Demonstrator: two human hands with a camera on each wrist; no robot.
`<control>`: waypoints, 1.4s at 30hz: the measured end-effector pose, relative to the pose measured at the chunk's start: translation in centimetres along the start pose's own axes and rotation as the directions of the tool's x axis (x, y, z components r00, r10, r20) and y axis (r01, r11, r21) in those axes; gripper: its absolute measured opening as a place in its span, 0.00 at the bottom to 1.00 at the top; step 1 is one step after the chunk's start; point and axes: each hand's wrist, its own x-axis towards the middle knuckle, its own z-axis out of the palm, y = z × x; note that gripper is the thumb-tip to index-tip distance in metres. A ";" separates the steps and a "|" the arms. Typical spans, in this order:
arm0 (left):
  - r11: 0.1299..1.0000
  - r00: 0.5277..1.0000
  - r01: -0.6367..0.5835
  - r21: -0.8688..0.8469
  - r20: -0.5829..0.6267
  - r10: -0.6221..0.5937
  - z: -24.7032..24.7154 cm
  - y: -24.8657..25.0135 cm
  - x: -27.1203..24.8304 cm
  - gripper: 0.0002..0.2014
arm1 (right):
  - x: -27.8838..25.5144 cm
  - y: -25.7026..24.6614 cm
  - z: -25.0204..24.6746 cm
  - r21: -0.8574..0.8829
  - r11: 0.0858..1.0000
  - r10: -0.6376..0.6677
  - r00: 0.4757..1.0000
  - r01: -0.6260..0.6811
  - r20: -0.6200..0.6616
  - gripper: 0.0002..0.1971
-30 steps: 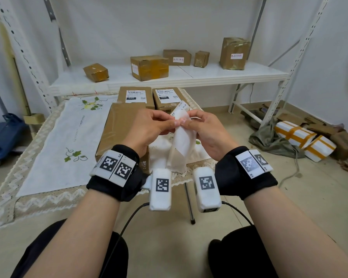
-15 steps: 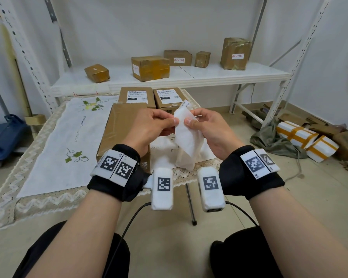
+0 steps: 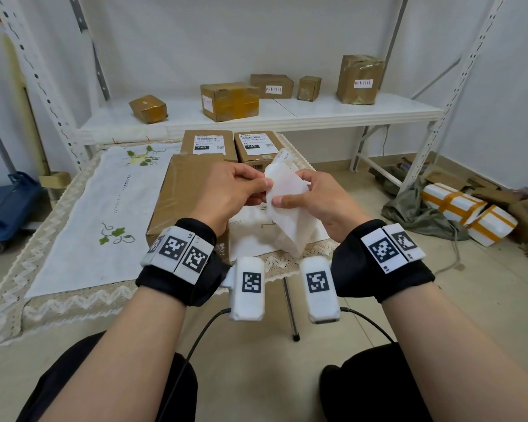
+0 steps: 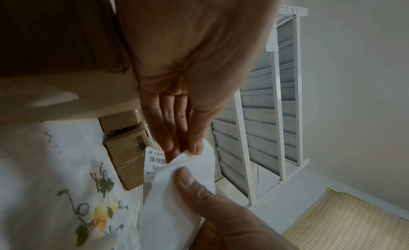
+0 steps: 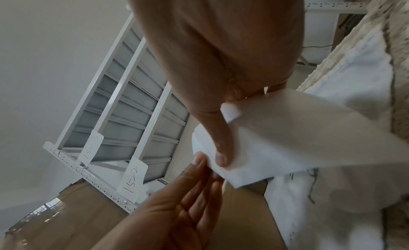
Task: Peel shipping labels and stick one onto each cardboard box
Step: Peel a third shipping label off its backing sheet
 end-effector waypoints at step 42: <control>0.997 1.000 -0.024 0.076 0.001 0.024 0.4 -0.7 0.7 0.06 | 0.3 -0.1 -0.2 -0.217 0.971 -0.117 0.991 0.099 -0.072 0.22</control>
